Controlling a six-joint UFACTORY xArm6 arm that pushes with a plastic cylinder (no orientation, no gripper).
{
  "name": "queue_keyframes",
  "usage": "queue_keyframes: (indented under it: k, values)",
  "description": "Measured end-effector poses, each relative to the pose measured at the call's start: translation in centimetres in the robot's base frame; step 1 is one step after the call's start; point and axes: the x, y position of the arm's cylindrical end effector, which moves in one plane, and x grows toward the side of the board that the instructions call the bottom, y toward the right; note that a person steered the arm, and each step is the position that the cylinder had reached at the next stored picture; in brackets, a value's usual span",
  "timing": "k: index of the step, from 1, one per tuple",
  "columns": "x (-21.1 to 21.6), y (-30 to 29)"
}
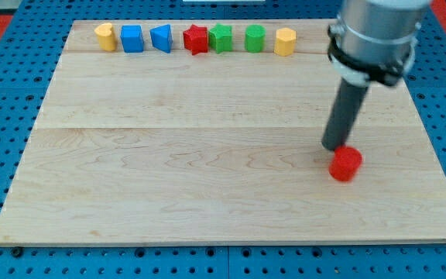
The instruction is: Place the yellow hexagon to the left to the red circle
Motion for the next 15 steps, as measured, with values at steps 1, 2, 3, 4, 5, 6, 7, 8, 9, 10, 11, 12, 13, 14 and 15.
queue_keyframes:
  k: [1, 2, 3, 4, 5, 6, 7, 8, 9, 10, 11, 12, 13, 14, 15]
  values:
    - [-1.8, 1.5]
    - [-11.5, 1.5]
    - [-19.8, 2.8]
    - [-25.1, 2.8]
    - [-27.6, 4.3]
    - [-27.8, 1.7]
    - [-27.8, -2.4]
    - [-27.3, -5.2]
    - [-24.5, -7.1]
    - [-18.1, -8.5]
    - [-17.2, -9.6]
    - [-16.3, -13.8]
    - [-12.7, -14.6]
    - [-13.2, -17.7]
    - [-12.3, -20.9]
